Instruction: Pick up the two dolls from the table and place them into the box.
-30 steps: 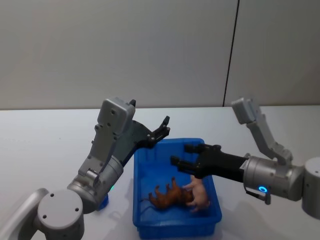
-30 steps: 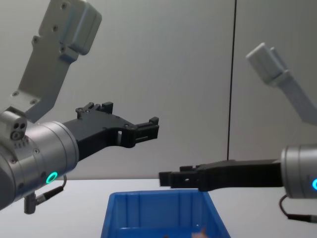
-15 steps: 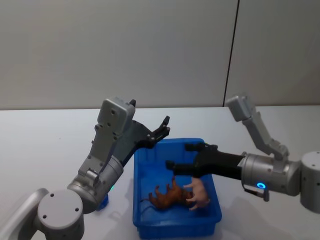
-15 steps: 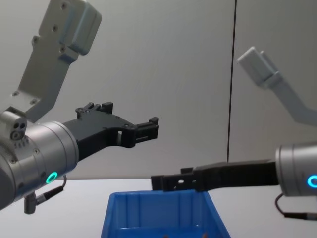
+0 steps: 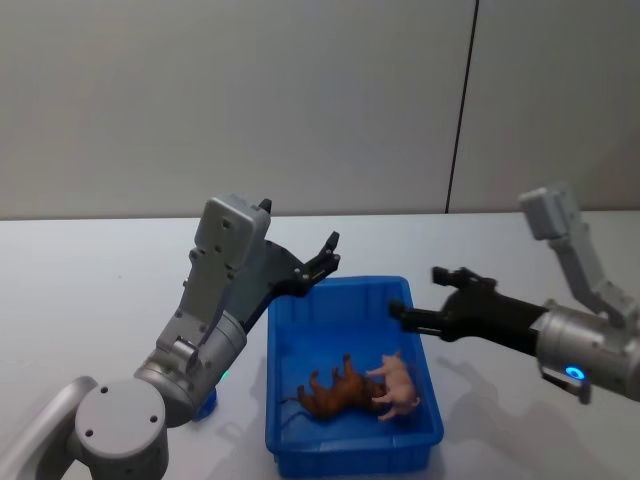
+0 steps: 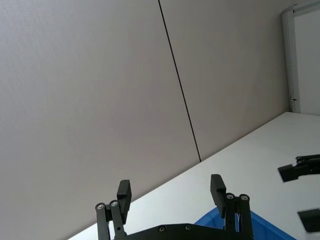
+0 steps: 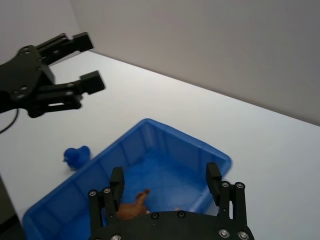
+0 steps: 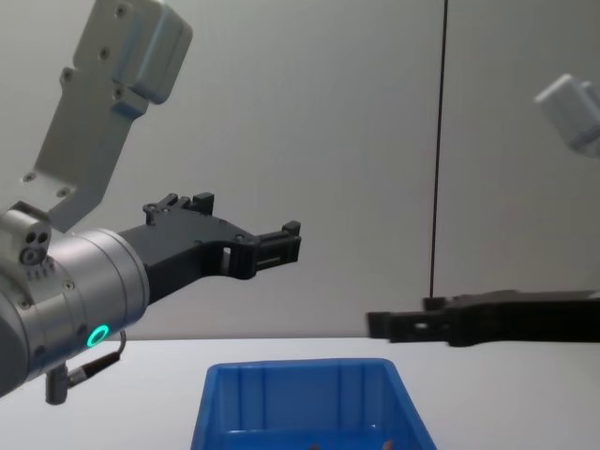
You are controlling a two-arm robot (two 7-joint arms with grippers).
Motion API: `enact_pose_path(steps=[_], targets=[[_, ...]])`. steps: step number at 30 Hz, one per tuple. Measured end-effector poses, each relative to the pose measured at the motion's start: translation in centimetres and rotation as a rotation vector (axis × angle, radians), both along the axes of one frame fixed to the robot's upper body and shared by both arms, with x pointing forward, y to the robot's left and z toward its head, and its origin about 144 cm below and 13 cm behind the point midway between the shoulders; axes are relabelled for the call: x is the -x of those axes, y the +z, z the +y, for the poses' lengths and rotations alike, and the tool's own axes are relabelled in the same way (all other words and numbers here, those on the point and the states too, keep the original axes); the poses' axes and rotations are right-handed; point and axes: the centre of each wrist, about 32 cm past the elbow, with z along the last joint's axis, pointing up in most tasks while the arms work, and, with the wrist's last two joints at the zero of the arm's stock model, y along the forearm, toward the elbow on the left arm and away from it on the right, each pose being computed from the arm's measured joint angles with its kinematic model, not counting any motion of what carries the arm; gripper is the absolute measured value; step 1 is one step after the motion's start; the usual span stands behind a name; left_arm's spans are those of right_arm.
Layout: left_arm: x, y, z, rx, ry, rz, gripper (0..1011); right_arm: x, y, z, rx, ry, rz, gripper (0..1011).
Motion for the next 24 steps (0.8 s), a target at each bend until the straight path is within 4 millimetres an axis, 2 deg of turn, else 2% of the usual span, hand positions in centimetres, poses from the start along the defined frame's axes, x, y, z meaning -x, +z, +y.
enact_pose_path(steps=[10,24], targets=[[0.3,0.0,0.7,0.01,-0.006,0.019,1004,2.0,-0.3,-3.1,0.022,-0.146,-0.035,1001],[3.6,0.0,3.2,0.037,0.06,0.169,1004,5.0,-1.0,-7.2,0.057,-0.36,-0.08,1001]])
